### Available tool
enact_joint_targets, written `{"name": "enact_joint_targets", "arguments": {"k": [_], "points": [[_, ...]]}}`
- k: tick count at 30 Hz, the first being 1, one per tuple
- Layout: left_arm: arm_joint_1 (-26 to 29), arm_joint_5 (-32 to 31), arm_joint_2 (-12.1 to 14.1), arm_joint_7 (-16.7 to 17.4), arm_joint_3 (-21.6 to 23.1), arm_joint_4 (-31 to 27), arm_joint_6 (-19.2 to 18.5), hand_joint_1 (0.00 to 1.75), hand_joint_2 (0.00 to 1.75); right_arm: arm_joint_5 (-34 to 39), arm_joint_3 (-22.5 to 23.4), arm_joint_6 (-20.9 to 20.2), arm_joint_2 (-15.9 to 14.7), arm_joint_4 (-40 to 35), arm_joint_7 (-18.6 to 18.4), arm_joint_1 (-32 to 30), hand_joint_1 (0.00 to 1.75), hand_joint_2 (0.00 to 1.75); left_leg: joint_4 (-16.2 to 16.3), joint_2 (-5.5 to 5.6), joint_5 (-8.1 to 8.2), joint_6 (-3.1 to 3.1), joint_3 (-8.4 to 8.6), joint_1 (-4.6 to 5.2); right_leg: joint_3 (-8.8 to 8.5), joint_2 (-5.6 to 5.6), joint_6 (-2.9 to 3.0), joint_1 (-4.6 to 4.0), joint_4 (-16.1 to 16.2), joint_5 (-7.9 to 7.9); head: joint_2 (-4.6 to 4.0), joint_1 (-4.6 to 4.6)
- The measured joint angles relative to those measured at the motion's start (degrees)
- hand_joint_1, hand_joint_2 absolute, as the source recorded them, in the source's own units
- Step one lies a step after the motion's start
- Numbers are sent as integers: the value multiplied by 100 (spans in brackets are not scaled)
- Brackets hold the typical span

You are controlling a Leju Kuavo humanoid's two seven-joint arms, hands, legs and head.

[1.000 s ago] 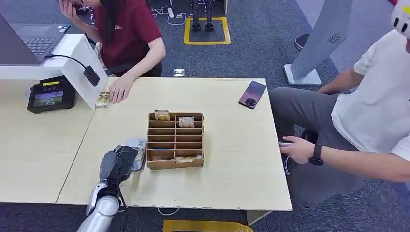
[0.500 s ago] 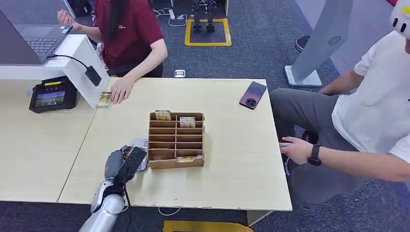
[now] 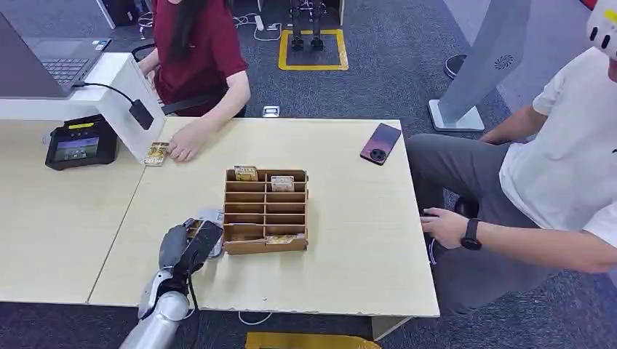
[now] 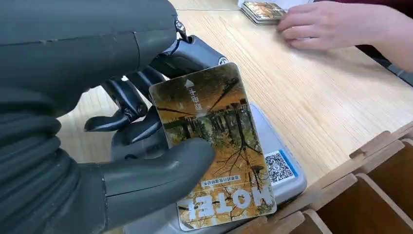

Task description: Pass the card to the sensor for recognition and then transmit it.

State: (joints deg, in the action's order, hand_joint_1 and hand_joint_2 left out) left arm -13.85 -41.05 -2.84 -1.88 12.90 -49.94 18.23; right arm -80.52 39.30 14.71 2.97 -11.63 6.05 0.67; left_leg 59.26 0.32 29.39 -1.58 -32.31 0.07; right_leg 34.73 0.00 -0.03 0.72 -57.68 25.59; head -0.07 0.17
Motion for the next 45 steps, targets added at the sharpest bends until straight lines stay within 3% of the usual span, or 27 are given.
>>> {"name": "enact_joint_targets", "arguments": {"k": [45], "points": [[-139, -387, -90, 190, 11, 337, 9, 175, 175, -99, 0, 64, 50, 0, -6, 34, 0, 0, -2, 39, 4, -6, 56, 4, -70, -35, -15, 4, 2, 20, 0, 0]]}}
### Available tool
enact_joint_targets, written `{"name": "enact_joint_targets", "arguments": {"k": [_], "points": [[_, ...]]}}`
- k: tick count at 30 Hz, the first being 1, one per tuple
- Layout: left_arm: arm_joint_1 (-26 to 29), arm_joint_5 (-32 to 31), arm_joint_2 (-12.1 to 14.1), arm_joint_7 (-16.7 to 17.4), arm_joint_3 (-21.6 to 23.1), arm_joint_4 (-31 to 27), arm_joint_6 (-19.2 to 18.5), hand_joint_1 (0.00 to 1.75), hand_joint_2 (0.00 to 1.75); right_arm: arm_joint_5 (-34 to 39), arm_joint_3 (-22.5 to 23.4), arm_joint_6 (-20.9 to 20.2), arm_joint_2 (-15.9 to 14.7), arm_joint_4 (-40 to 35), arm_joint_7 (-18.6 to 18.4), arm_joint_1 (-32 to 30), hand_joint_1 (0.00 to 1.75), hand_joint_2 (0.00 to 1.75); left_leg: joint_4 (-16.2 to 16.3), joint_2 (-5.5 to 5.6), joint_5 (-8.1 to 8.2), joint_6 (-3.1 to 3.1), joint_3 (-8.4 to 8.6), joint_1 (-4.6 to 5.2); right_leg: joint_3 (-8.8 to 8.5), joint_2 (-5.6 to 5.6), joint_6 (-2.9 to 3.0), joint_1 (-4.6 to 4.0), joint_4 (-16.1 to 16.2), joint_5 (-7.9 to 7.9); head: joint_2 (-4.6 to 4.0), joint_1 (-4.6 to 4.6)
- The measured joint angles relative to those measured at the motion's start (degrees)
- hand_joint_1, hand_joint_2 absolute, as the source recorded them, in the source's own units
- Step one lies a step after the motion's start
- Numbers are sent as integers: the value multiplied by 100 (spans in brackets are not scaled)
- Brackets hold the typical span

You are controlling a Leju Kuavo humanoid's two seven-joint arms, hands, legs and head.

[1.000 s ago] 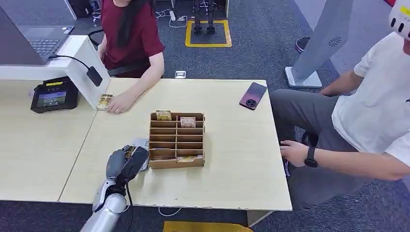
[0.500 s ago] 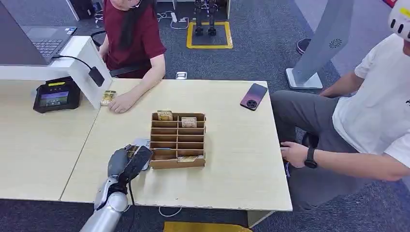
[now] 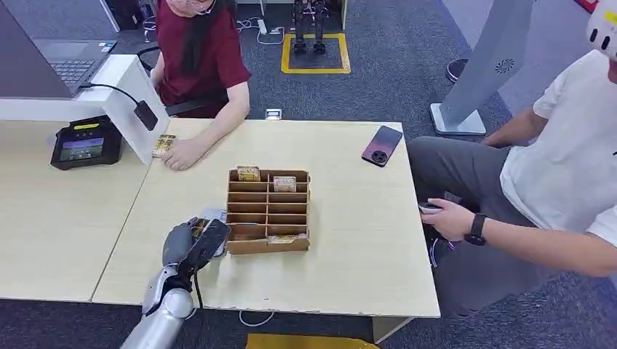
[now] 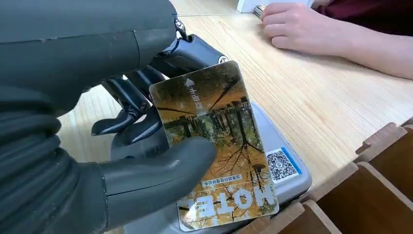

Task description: Pass the card to the sensor for recognition and then transmit it.

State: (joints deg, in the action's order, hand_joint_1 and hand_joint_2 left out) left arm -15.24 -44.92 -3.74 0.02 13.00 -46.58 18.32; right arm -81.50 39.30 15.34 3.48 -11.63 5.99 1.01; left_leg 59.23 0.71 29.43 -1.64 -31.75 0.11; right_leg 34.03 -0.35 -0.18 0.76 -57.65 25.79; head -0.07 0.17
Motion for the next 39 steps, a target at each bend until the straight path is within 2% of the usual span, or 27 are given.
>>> {"name": "enact_joint_targets", "arguments": {"k": [14, 16, 18, 21, 23, 25, 27, 29, 33, 39], "points": [[-78, -28, -46, -11, 0, 127, 2, 175, 175, -31, 0, 2, 24, 0, 9, 33, 0, 0, 0, 14, -2, -3, 5, 3, -10, -13, -2, 2, 0, 1, 0, 0], [-77, 132, -46, -158, -2, 131, -20, 175, 175, -31, 0, 9, 31, 0, 9, 34, 0, 0, 0, 14, -2, -3, 6, 3, -10, -13, -2, 2, 0, 1, 0, 0], [-46, 646, -44, -398, -4, 63, -226, 175, 175, -31, 0, 22, 33, 0, 15, 30, 0, 0, 0, 14, -3, -2, 6, 3, -9, -13, -1, 2, 0, 1, 0, 2], [66, 1593, -11, -339, -20, -451, -1015, 175, 175, -33, 0, 44, 33, 0, 44, 31, 0, 0, 0, 14, -5, -1, 3, 3, -7, -14, -1, 2, 0, 1, 0, 0], [188, 2387, 83, -439, -24, -832, -1496, 175, 175, -31, 0, 70, 33, 0, 54, 28, 0, 0, 0, 7, -5, -1, -1, 1, 1, -4, 0, 1, -1, 0, 0, 0], [354, 3241, 217, -607, -33, -1290, -1725, 175, 175, -31, 13, 109, 31, 0, 55, 18, 0, 0, 1, -4, -5, -1, -20, 0, 29, 7, 2, -1, -1, -2, 0, 0], [456, 3949, 333, -708, -101, -1800, -1751, 175, 175, -24, 37, 131, 31, 0, 55, -11, 0, 0, 2, -5, -7, -2, -34, -3, 44, 9, 3, -3, -2, -4, 0, 0], [436, 4269, 494, -750, -206, -2259, -1672, 175, 175, -22, 55, 135, 31, 2, 55, -27, 0, 0, 2, -4, -7, -2, -41, -3, 50, 8, 3, -4, -3, -3, 0, 0], [211, 4347, 800, -743, -435, -2835, -1501, 175, 175, -9, 72, 129, 31, 4, 72, -32, 0, 0, 1, -4, -6, -1, -48, -4, 59, 10, 4, -5, -3, -2, 0, 2], [-133, 4367, 1113, -743, -608, -3279, -1399, 175, 175, -7, 94, 103, 31, 4, 79, -27, 0, 0, 1, -5, -6, -1, -53, -6, 62, 10, 4, -5, -3, -2, 0, 2]]}}
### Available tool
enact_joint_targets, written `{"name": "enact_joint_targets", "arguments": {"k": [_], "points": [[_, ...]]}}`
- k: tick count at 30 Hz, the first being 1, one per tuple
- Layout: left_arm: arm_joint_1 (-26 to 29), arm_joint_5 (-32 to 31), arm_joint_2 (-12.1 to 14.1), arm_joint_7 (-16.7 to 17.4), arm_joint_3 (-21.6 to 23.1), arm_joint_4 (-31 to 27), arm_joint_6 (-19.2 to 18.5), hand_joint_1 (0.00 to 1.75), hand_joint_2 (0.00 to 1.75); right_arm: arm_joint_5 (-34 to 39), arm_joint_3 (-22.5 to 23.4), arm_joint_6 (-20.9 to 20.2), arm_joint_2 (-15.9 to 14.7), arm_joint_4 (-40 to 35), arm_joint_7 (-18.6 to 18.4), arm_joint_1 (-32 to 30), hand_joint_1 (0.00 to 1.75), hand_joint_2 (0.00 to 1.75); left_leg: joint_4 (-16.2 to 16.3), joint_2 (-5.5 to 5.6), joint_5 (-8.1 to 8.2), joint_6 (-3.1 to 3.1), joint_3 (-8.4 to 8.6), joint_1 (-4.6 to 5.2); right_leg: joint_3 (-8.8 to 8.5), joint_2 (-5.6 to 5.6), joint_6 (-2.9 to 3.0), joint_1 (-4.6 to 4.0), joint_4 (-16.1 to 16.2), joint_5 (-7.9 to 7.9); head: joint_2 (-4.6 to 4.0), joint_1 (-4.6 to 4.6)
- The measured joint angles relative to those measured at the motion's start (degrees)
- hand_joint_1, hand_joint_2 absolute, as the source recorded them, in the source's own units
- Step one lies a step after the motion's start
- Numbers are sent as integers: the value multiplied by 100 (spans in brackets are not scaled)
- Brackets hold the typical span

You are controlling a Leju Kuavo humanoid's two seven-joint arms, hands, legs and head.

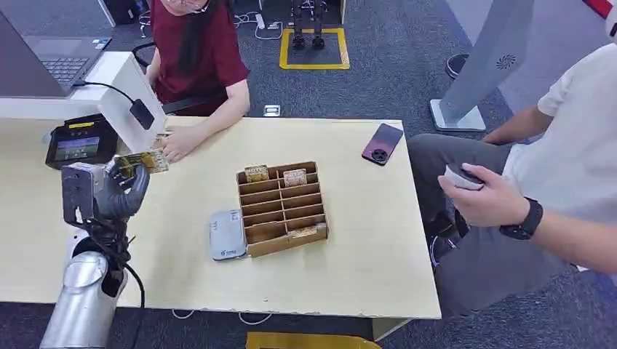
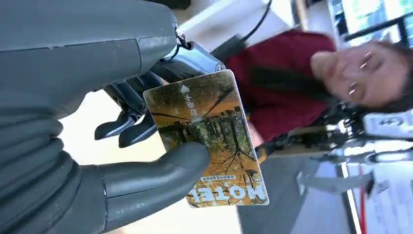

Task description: Pass the card to the sensor for recognition and then transmit it.

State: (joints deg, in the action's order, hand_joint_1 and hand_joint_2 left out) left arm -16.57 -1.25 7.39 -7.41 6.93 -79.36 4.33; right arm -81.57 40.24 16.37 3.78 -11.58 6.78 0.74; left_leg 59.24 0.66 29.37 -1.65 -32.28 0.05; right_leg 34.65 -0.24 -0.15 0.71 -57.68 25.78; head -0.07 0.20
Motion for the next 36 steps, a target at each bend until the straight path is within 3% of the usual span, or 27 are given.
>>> {"name": "enact_joint_targets", "arguments": {"k": [20, 24, 30, 36], "points": [[-174, -151, 153, 39, -39, -175, 197, 175, 175, -28, 2, 2, 0, 2, 0, 23, 0, 0, 1, 0, 2, 1, -2, 1, 2, 1, 0, 0, 3, 0, 0, 0], [-405, -1142, 175, 140, -39, 42, 829, 175, 175, -114, 2, -2, 0, 2, -7, 44, 0, 0, 1, 0, 2, 1, -1, 2, 4, 1, -1, 0, 4, 0, 0, 2], [-1038, -2991, 90, 358, 24, 1103, 1843, 175, 175, -284, -63, -116, 11, 0, -46, 190, 0, 0, 2, -2, 0, -1, 2, 2, 4, 5, 0, 0, 3, -3, 0, 0], [-1367, -4077, -51, 153, 66, 2011, 2789, 175, 175, -315, -155, -120, 11, 0, 0, 218, 0, 0, 3, -10, 3, 0, 3, 2, 5, 20, 0, 1, 3, -2, 0, 2]]}}
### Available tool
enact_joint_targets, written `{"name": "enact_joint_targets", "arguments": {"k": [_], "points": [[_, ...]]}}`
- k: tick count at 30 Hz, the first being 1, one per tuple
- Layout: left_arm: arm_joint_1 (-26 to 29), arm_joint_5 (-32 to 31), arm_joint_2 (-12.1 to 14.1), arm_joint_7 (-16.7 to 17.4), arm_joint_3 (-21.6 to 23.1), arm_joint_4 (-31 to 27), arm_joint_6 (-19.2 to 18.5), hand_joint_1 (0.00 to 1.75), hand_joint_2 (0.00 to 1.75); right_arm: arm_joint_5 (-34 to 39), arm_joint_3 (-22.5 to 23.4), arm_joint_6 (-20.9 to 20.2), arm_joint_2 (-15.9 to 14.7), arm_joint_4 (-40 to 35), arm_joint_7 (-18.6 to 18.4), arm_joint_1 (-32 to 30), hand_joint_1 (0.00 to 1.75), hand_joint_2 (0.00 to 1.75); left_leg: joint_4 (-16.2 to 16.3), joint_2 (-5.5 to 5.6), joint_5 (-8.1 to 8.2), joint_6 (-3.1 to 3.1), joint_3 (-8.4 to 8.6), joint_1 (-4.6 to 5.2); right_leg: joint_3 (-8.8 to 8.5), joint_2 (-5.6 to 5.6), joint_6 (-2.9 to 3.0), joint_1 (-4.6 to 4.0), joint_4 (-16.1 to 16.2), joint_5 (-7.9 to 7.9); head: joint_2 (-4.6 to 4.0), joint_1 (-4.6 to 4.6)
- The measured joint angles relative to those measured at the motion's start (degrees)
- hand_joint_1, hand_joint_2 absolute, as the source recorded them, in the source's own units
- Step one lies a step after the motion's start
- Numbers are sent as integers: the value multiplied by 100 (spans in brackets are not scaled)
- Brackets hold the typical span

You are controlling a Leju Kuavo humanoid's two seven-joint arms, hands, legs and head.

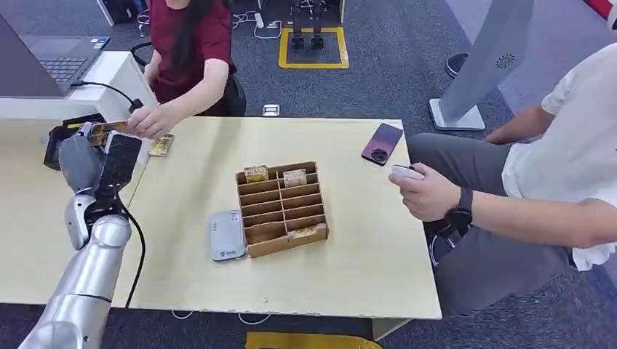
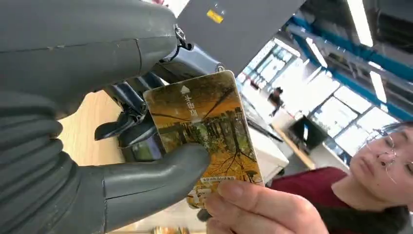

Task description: Pass the card to the sensor for recognition and then transmit it.

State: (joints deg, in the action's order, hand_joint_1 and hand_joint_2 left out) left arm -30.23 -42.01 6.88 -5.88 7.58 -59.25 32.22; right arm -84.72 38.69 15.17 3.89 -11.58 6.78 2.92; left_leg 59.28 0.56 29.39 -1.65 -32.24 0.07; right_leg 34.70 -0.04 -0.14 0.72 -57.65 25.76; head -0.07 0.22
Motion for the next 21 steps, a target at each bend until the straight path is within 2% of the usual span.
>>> {"name": "enact_joint_targets", "arguments": {"k": [8, 20, 21], "points": [[-39, -68, -81, -52, 0, 425, 72, 175, 175, 0, -24, 7, 0, 0, 44, -6, 0, 0, 0, -35, 9, -6, -2, 0, 13, 27, 0, 0, 0, 0, 0, -2], [-71, -286, -98, -70, 0, 655, 140, 175, 175, -15, -31, 17, -20, 2, 54, -66, 0, 0, 0, -35, 9, -7, -5, 0, 13, 27, 0, 0, 0, 0, 0, -4], [-70, -282, -98, -118, -2, 673, 137, 0, 175, -15, -31, 20, -24, 2, 63, -78, 0, 0, 0, -35, 9, -7, -6, 0, 13, 27, 0, 0, 0, 0, 0, -2]]}}
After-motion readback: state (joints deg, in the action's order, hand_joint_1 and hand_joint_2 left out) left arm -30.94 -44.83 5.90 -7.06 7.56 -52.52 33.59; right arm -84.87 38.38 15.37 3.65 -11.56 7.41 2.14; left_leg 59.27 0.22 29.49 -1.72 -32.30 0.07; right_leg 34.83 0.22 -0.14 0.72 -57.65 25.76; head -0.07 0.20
